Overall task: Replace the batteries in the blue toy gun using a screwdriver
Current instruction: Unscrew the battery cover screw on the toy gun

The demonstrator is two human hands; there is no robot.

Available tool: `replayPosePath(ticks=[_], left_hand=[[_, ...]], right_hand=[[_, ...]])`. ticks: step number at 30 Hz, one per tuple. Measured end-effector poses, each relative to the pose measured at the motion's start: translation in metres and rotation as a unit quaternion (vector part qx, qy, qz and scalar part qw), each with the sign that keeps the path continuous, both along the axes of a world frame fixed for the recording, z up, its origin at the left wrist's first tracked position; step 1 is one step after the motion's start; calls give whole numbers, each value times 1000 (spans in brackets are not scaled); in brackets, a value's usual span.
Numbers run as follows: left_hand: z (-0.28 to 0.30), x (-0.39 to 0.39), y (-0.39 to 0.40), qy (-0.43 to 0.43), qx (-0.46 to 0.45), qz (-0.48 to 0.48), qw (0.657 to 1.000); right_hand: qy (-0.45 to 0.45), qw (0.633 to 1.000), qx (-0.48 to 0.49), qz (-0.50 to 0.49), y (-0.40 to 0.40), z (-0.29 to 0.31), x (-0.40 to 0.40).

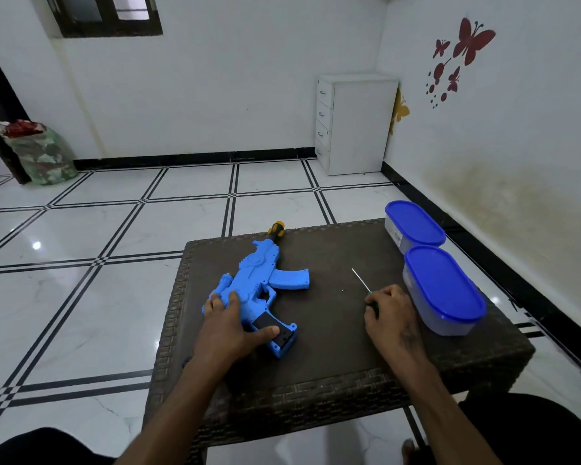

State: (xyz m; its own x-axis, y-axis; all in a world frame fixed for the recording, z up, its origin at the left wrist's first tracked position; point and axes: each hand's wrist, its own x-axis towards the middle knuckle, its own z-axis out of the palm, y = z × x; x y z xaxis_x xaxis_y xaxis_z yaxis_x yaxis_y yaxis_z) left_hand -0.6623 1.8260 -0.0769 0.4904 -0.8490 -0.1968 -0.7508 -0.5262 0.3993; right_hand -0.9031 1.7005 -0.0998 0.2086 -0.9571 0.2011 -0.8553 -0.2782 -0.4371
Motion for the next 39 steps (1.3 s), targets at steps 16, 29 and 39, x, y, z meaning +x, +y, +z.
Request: replayPosePath(ticks=[16,29,39], left_hand=[[7,14,-10,-75,19,-19,997],[24,20,-13,-115,20,-46,992],[25,17,-9,-101,1,-35,994]], right_hand=[[-152,966,184,98,53,13,84],[-109,957,254,82,43,0,114],[-78,958,262,91,39,-4,113]])
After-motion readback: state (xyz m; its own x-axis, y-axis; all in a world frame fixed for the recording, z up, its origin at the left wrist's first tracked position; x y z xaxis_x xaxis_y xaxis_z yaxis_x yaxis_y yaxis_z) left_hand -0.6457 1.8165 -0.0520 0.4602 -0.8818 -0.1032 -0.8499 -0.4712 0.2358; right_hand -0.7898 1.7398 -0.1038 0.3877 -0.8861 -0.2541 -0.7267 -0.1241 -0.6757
